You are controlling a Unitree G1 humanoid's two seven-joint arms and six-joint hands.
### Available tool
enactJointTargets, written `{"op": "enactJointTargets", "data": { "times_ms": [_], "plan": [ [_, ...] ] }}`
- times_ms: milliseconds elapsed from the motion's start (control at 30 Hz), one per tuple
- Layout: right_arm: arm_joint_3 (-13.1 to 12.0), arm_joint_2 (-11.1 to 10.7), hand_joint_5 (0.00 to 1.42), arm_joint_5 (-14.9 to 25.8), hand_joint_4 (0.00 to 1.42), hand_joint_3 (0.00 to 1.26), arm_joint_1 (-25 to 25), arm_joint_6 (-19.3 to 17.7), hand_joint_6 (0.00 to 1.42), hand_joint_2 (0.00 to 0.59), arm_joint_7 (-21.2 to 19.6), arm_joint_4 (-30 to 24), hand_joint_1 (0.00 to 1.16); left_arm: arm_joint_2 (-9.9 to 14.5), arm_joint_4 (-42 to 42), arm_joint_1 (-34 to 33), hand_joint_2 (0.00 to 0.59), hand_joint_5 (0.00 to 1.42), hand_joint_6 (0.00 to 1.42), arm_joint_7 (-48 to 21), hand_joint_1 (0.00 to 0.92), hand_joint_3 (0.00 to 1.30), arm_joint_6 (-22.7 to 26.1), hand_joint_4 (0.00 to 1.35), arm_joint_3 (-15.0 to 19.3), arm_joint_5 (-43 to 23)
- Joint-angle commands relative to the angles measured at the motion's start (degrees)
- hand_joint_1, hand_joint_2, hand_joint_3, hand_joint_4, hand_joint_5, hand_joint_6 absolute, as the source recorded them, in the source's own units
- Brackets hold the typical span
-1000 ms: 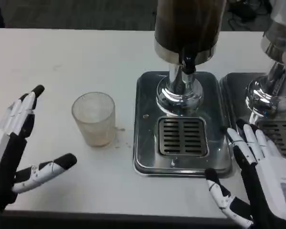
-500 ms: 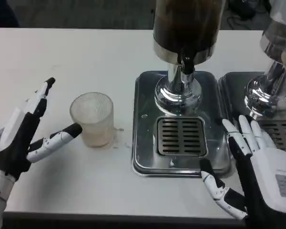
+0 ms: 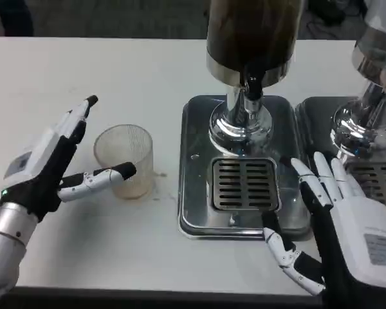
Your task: Grasp the cup under the faucet to collect the drink, then remove the cup.
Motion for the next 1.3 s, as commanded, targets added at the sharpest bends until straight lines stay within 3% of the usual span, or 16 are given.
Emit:
{"op": "enactJointTargets", "data": {
  "times_ms": [33, 900, 1133, 1300],
  "plan": [
    [0.18, 0.37, 0.00, -0.56, 0.03, 0.17, -0.16, 0.31, 0.06, 0.452, -1.33, 0.26, 0.41, 0.55, 2.11, -2.44, 0.000, 0.03, 0.06, 0.94, 0.173, 0.00, 1.02, 0.00, -1.63, 1.02],
    [0.22, 0.99, 0.00, -0.82, 0.05, 0.19, 2.51, 0.90, 0.08, 0.459, -0.56, -2.38, 0.42, -5.33, 7.46, -4.58, 0.008, 0.17, 0.18, -5.06, 0.238, 0.00, 0.43, 0.00, -2.32, -3.72],
    [0.23, 1.11, 0.00, -0.54, 0.05, 0.19, 3.66, 1.22, 0.08, 0.454, -0.51, -3.13, 0.41, -6.04, 7.64, -4.52, 0.016, 0.19, 0.20, -7.34, 0.244, 0.00, 0.79, 0.00, -1.82, -5.97],
    [0.37, 1.27, 0.00, -0.38, 0.05, 0.19, 4.00, 1.19, 0.08, 0.453, -0.54, -3.43, 0.41, -6.14, 7.64, -4.76, 0.029, 0.22, 0.21, -7.34, 0.297, 0.00, 1.77, 0.00, -2.70, -5.48]
  ]
}}
